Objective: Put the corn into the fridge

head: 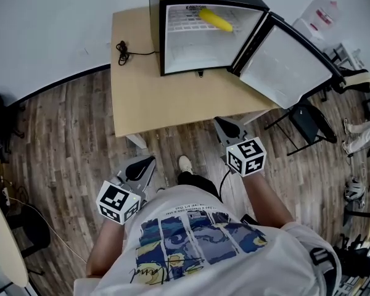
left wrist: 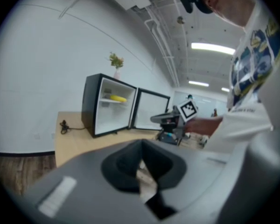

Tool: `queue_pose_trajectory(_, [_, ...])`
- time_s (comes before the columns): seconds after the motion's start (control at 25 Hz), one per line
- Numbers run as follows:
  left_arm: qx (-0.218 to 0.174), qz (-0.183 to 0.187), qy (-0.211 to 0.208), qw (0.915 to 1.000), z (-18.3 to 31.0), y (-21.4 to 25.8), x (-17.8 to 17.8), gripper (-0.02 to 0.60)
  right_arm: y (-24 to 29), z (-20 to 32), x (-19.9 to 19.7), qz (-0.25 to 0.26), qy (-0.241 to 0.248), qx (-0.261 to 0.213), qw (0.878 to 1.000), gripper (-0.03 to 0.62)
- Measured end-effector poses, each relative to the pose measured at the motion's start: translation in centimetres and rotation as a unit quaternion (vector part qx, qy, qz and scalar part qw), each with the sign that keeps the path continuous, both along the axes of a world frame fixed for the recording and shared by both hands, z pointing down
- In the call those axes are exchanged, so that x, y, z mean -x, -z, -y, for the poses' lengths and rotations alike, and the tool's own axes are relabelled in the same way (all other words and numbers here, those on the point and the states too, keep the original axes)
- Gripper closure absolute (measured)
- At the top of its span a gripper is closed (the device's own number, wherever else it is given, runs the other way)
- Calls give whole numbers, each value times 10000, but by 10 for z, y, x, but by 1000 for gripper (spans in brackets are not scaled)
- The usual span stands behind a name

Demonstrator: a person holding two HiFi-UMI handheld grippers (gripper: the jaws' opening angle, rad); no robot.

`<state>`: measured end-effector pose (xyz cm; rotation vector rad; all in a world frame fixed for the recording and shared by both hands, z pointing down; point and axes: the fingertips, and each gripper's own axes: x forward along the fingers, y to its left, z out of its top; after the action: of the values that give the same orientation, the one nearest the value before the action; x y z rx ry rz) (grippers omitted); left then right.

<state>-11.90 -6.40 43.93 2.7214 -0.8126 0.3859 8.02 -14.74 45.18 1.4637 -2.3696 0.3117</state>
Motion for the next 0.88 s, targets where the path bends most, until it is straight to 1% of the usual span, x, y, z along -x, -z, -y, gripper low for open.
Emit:
queue_pose_trajectory(0.16, [6, -124, 144, 9998, -11, -2, 12, 572, -5, -36, 24, 17, 323, 76, 9994, 582])
queue_pose_trajectory(0.24, [46, -162, 91, 9998, -18, -5, 14, 572, -10, -49, 35, 7, 465, 136, 9988, 583])
queue_pose_trajectory(0.4, [14, -53, -28, 10000, -31, -10, 20, 572, -17, -69, 53, -70, 624, 207, 9978, 583])
queue_pose_trajectory(0.64, [13, -115, -15, 9999, -39, -10, 30, 572, -10, -79, 73, -31, 742, 136, 9971, 583])
queue_pose_trajectory(0.88, [49, -181, 11, 9998, -50, -12, 33, 572, -8, -89, 82, -83, 851, 124, 9963, 583])
